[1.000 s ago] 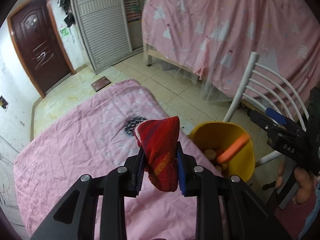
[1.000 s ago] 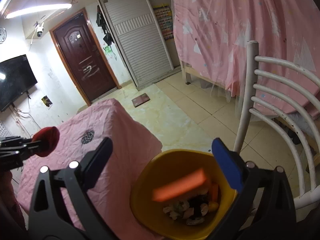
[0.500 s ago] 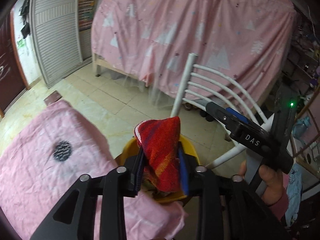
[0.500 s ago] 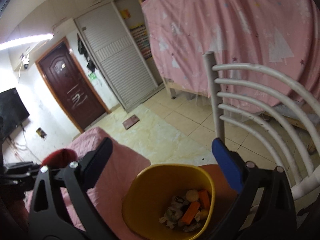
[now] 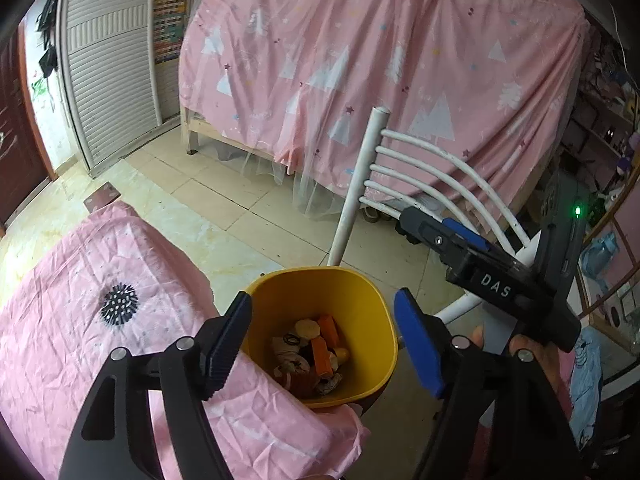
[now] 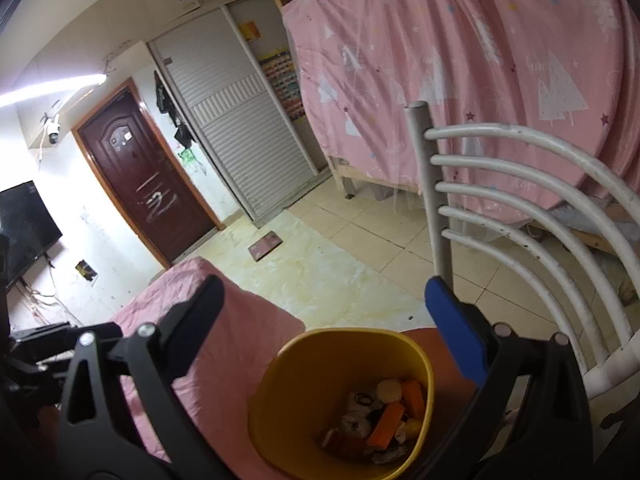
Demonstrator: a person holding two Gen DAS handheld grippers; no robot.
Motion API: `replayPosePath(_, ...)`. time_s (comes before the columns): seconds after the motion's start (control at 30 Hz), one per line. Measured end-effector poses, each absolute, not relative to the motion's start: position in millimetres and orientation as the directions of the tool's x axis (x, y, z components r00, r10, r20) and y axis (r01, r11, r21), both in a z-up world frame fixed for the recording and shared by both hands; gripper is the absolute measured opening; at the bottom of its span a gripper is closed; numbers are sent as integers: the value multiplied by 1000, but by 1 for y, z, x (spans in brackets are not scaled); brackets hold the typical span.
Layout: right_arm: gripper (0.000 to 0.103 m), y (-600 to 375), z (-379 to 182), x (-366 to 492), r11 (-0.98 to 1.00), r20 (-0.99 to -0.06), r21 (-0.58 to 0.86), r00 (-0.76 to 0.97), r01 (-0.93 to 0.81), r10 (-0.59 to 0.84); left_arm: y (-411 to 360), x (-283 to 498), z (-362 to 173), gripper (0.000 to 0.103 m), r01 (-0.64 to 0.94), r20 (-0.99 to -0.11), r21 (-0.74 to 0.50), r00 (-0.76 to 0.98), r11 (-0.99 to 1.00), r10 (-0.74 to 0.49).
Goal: Collect trash
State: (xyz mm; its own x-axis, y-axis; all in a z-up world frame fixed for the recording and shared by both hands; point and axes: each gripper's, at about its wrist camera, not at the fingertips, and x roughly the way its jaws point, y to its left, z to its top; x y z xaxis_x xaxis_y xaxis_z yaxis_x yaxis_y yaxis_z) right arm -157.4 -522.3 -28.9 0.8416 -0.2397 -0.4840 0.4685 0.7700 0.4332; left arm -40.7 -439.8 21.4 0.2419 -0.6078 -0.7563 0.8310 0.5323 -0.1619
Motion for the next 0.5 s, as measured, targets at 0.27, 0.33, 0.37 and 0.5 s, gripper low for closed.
replayPosePath(0.27, 97, -498, -28, -137, 805, -501, 390, 836, 447, -222, -395, -26, 29, 81, 783, -717, -175, 314, 597, -622)
replayPosePath(0.33, 97, -487, -25, -133, 814, -492, 380, 841, 440, -225, -376, -19, 30, 84, 765, -700, -184, 339, 617, -629)
replayPosePath(0.37, 97, -481, -23, -130, 819, -485, 378, 846, 432, -223, -370, -17, 30, 85, 757, -694, -185, 351, 627, -629)
replayPosePath(0.5, 97, -452, -17, -116, 847, -469, 360, 861, 391, -197, -334, -4, 28, 87, 705, -667, -170, 432, 689, -607)
